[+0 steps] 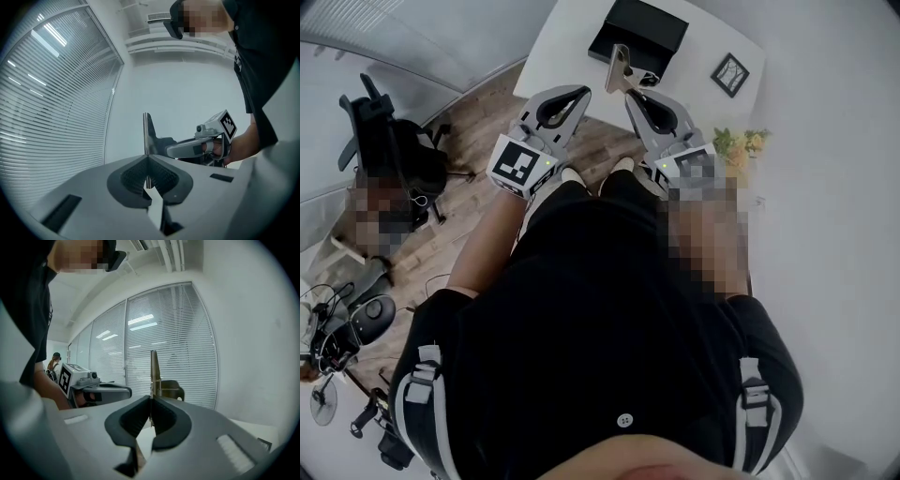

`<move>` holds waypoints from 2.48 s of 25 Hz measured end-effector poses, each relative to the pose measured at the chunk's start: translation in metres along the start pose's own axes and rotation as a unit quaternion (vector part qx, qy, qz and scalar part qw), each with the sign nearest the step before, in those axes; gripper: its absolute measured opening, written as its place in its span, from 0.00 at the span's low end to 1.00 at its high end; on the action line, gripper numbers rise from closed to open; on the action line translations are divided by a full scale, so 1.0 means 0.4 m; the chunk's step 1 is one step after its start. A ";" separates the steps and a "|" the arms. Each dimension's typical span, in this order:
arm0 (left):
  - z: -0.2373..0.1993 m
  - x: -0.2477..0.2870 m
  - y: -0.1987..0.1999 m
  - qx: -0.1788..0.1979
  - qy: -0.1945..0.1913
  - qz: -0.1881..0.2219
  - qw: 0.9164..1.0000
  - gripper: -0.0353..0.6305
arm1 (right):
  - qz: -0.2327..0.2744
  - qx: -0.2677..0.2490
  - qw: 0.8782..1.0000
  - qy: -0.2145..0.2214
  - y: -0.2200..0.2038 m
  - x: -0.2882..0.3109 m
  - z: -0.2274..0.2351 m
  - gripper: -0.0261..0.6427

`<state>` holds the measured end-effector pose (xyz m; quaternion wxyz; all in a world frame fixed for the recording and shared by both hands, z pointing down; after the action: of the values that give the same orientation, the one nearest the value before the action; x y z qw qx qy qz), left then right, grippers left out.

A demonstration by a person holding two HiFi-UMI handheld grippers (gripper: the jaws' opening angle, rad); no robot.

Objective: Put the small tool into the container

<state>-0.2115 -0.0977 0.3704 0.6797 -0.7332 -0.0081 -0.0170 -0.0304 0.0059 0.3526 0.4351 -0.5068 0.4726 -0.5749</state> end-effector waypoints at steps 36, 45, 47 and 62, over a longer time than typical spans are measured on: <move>-0.305 0.309 -0.046 -0.008 -0.016 -0.040 0.999 0.07 | -0.047 0.030 0.997 -0.046 -0.045 0.268 0.370 0.06; -0.367 0.424 -0.075 0.003 -0.031 -0.039 0.999 0.07 | -0.126 0.028 0.991 -0.044 -0.136 0.351 0.494 0.06; -0.379 0.443 -0.077 0.008 -0.035 -0.043 0.998 0.06 | -0.144 0.027 0.988 -0.042 -0.160 0.374 0.513 0.06; -0.531 0.457 -0.159 -0.015 -0.048 -0.066 0.997 0.07 | -0.354 -0.043 0.934 0.014 -0.323 0.554 0.492 0.06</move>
<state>-0.0340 -0.3067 0.4565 0.6646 -0.7414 -0.0887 -0.0271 0.1386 -0.2088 0.5254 0.1745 -0.6515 0.2933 -0.6776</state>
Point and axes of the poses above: the fingertips, and each gripper's own axes: x forward along the fingers, z to its right, y out of its top, the point moved 10 cm from there along -x, backward along the fingers, and after that the axes turned 11 degrees about -y, right-handed, at the moved point
